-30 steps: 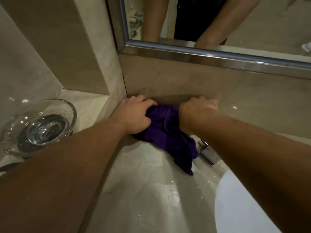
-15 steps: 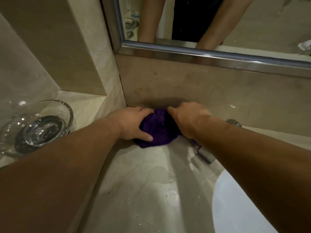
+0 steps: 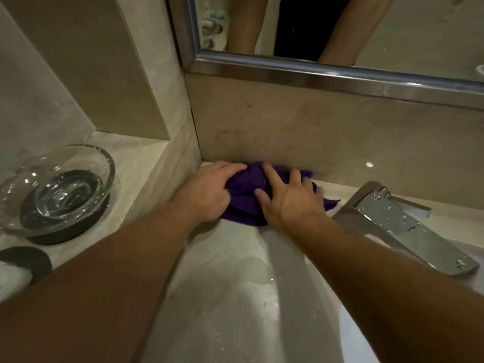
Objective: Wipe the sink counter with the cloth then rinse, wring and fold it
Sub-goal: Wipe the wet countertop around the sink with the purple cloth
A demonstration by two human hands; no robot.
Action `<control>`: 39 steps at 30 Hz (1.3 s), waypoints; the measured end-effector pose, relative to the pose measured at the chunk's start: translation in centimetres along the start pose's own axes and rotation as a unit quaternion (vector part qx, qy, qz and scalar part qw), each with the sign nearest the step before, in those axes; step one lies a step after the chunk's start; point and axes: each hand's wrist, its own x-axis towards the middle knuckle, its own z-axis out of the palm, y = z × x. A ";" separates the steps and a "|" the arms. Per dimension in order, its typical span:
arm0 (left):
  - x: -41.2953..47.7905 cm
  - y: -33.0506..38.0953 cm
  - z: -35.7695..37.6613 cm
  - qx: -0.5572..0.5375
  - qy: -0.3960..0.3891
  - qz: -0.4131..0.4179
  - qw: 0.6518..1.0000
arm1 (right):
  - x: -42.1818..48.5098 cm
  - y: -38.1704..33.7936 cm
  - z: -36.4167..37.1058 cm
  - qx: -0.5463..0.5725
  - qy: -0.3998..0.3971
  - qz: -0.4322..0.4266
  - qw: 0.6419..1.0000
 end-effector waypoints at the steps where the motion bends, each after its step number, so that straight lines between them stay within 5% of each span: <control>1: -0.2 -0.2 0.2 -0.032 0.004 -0.003 0.999 | -0.1 0.2 1.0 -0.017 0.016 0.002 1.000; 11: -0.4 -0.3 -0.2 0.017 -0.033 0.011 0.999 | -1.3 1.0 3.0 -0.074 0.108 -0.042 0.990; 23: -4.2 1.2 -0.6 0.211 -0.148 -0.050 0.965 | -3.9 1.6 1.8 -0.020 -0.053 -0.072 0.996; 39: -9.4 0.6 -0.9 0.100 -0.228 -0.022 0.968 | -10.1 3.9 3.8 -0.039 -0.063 -0.119 0.990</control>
